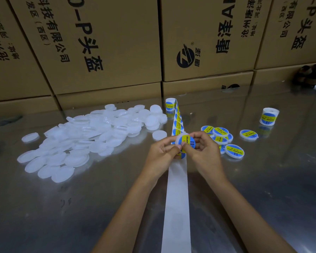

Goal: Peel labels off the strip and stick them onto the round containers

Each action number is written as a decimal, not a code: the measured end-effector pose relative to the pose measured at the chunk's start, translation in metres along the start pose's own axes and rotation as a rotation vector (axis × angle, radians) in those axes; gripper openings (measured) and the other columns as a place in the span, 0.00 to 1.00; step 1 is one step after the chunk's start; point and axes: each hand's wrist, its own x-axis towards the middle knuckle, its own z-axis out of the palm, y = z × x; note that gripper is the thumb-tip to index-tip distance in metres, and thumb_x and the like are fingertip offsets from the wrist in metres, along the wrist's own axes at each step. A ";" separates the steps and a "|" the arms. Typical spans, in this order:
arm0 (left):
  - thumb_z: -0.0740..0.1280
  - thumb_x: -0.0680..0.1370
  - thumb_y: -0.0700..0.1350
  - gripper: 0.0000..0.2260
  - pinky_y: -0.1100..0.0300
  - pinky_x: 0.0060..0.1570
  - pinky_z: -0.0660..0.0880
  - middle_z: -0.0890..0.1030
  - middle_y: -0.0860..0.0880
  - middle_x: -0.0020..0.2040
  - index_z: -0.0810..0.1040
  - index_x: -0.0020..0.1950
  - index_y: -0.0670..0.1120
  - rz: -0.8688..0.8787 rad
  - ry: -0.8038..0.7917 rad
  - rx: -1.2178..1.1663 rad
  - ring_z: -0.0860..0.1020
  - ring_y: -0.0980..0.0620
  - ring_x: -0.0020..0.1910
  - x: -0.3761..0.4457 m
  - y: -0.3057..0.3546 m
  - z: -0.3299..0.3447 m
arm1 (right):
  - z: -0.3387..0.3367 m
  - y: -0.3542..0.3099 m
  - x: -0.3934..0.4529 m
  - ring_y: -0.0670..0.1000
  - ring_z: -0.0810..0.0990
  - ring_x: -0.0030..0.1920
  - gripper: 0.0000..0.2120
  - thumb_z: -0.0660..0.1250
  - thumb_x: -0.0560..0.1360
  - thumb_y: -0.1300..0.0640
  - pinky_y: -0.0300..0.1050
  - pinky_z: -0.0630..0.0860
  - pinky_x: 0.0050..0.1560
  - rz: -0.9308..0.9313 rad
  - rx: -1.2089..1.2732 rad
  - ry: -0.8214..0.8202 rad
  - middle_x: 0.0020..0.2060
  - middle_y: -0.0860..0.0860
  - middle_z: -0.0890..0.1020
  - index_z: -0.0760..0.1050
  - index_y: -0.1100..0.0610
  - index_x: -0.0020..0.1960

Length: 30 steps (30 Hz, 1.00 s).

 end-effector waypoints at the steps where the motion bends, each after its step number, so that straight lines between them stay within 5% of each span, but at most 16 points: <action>1: 0.65 0.81 0.35 0.12 0.54 0.55 0.82 0.86 0.43 0.53 0.81 0.63 0.42 -0.001 0.001 0.004 0.84 0.46 0.52 0.000 0.000 -0.001 | 0.000 0.000 0.000 0.40 0.80 0.34 0.12 0.74 0.72 0.66 0.31 0.75 0.36 0.005 -0.006 -0.003 0.36 0.43 0.82 0.76 0.50 0.44; 7: 0.65 0.81 0.37 0.12 0.57 0.55 0.81 0.85 0.43 0.55 0.81 0.64 0.42 -0.038 -0.002 -0.049 0.84 0.46 0.53 -0.001 0.000 -0.001 | -0.001 0.006 -0.001 0.41 0.77 0.37 0.13 0.76 0.69 0.54 0.30 0.70 0.36 -0.056 -0.280 0.069 0.45 0.42 0.78 0.76 0.45 0.48; 10: 0.65 0.81 0.37 0.13 0.58 0.53 0.81 0.85 0.42 0.55 0.80 0.64 0.42 -0.114 0.014 -0.187 0.85 0.46 0.52 0.000 0.003 -0.002 | -0.005 0.009 0.003 0.43 0.75 0.38 0.26 0.79 0.67 0.47 0.36 0.73 0.40 0.042 -0.288 0.094 0.48 0.44 0.74 0.72 0.45 0.61; 14: 0.63 0.82 0.38 0.11 0.58 0.55 0.81 0.85 0.42 0.57 0.80 0.62 0.43 -0.196 -0.036 -0.390 0.84 0.45 0.55 0.000 0.007 -0.002 | -0.001 0.012 0.002 0.43 0.76 0.40 0.13 0.74 0.70 0.42 0.43 0.74 0.43 0.029 -0.275 0.055 0.41 0.42 0.79 0.75 0.46 0.48; 18: 0.63 0.82 0.38 0.13 0.55 0.58 0.80 0.83 0.40 0.60 0.78 0.66 0.40 -0.215 -0.090 -0.467 0.83 0.44 0.58 -0.001 0.008 -0.002 | -0.002 0.011 -0.002 0.43 0.76 0.35 0.10 0.69 0.72 0.38 0.41 0.73 0.36 -0.062 -0.376 0.029 0.37 0.40 0.79 0.74 0.43 0.43; 22: 0.63 0.82 0.37 0.13 0.56 0.58 0.80 0.83 0.39 0.59 0.79 0.65 0.40 -0.223 -0.077 -0.421 0.83 0.44 0.58 0.000 0.006 -0.003 | -0.005 0.010 -0.004 0.44 0.78 0.36 0.09 0.66 0.77 0.40 0.40 0.73 0.36 -0.103 -0.400 0.028 0.35 0.41 0.80 0.77 0.45 0.45; 30: 0.71 0.76 0.33 0.16 0.63 0.44 0.79 0.86 0.43 0.53 0.82 0.62 0.45 -0.091 0.032 -0.020 0.84 0.52 0.47 -0.004 0.004 -0.006 | -0.010 0.008 -0.002 0.56 0.76 0.35 0.14 0.60 0.82 0.54 0.58 0.75 0.39 -0.105 -0.410 -0.042 0.31 0.53 0.79 0.77 0.59 0.42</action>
